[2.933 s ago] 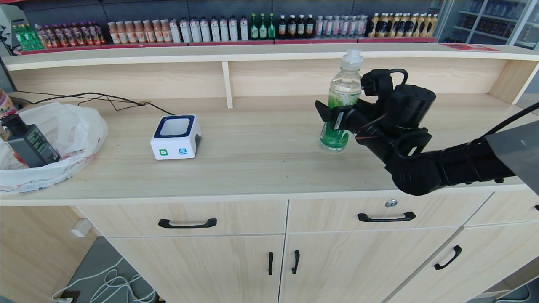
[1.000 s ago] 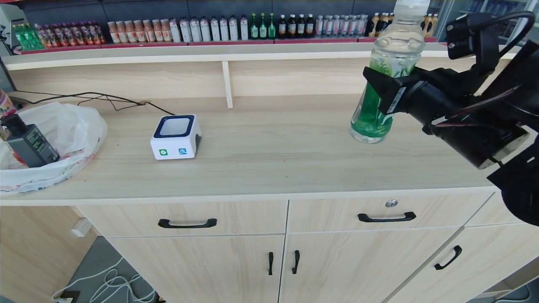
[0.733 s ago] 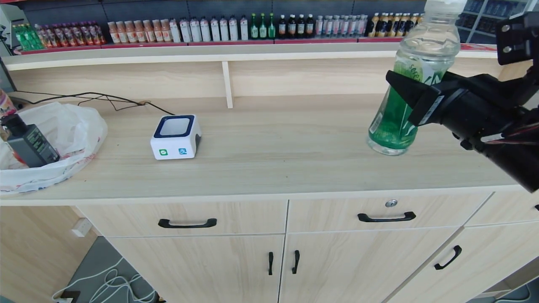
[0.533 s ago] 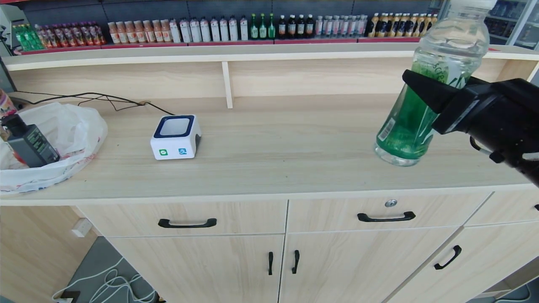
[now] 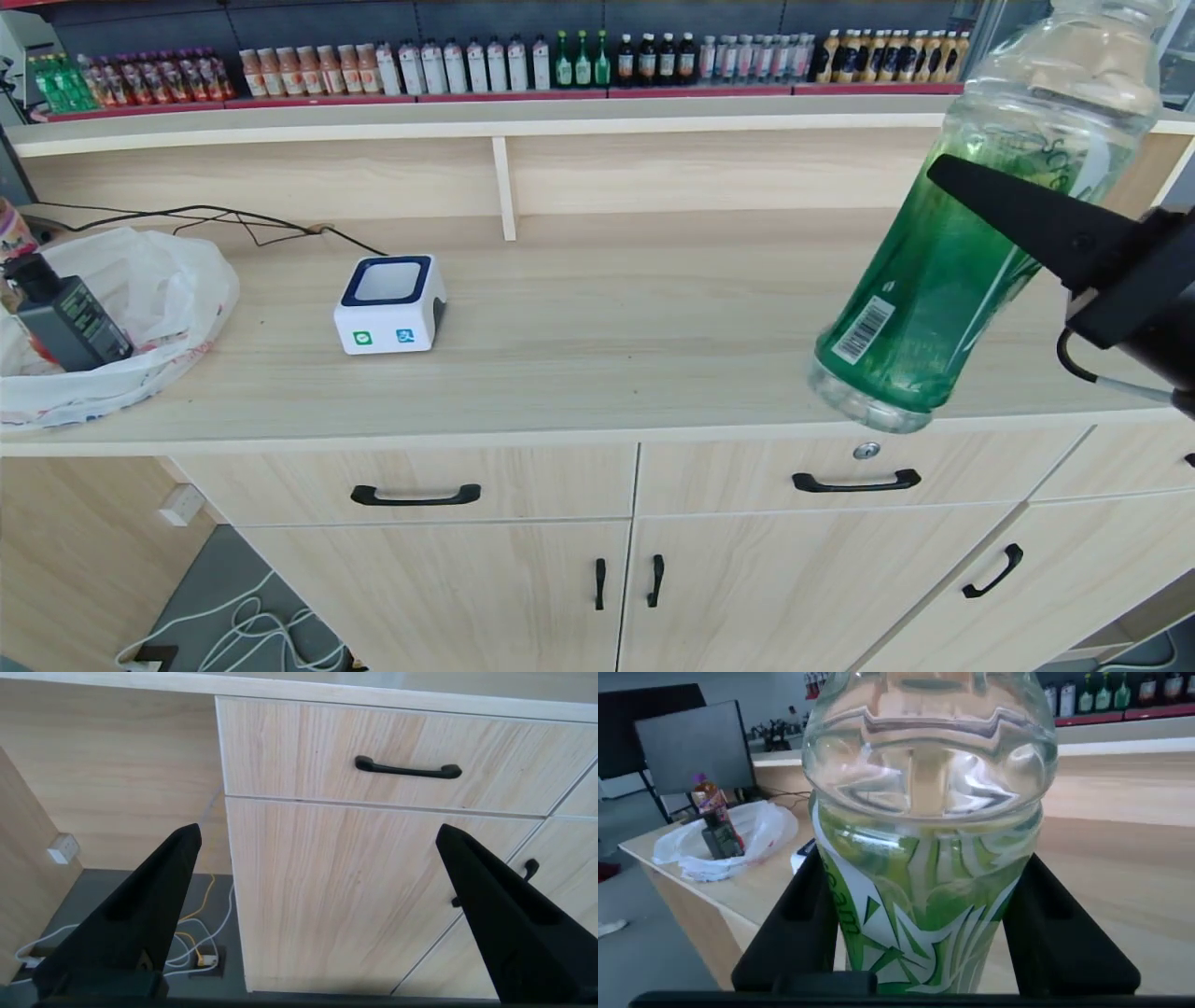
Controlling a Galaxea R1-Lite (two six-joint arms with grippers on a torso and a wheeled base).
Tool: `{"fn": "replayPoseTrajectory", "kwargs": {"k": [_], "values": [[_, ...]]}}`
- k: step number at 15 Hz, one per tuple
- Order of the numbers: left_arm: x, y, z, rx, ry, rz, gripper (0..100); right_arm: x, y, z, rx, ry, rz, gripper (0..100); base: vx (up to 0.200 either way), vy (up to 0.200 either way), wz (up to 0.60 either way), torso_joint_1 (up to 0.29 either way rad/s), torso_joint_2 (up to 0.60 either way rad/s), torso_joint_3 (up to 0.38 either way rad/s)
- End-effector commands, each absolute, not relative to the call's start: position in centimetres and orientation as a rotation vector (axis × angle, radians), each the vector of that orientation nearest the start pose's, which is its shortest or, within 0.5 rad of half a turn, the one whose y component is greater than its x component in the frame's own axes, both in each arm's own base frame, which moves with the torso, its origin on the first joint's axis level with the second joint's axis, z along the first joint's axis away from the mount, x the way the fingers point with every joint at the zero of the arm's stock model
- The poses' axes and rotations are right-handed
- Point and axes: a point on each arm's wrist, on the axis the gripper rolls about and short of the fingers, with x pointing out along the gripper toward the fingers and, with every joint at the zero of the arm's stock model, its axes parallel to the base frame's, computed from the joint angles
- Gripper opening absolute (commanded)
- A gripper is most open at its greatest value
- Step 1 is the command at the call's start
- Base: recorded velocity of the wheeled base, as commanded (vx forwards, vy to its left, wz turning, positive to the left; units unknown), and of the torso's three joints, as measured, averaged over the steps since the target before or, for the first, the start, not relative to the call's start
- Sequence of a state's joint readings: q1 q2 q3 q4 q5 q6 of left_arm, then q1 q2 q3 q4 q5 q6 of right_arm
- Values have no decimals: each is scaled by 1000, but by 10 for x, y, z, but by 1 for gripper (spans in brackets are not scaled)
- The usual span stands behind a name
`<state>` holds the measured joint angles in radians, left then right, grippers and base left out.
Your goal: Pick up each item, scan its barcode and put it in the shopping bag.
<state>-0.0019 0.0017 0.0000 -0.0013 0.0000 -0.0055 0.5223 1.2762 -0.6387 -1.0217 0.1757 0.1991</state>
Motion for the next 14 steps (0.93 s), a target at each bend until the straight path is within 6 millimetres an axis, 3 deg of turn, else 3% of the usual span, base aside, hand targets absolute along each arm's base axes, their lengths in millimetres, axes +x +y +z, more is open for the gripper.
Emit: {"fn": "replayPoseTrajectory", "kwargs": {"k": [1,4,7,8,10,14], "values": [[-23,0,76,-6,0,-2,100,158,97,280,287,-304,771,0,0,0,0,0,0,0],[-23,0,76,-6,0,-2,100,159,102,279,435,-217,879,0,0,0,0,0,0,0],[-23,0,76,-6,0,-2,100,159,104,273,464,-201,981,0,0,0,0,0,0,0],[-23,0,76,-6,0,-2,100,159,108,262,460,-186,1042,0,0,0,0,0,0,0],[-23,0,76,-6,0,-2,100,152,120,244,451,-169,1161,0,0,0,0,0,0,0],[-23,0,76,-6,0,-2,100,163,150,242,467,-204,1256,0,0,0,0,0,0,0]]}}
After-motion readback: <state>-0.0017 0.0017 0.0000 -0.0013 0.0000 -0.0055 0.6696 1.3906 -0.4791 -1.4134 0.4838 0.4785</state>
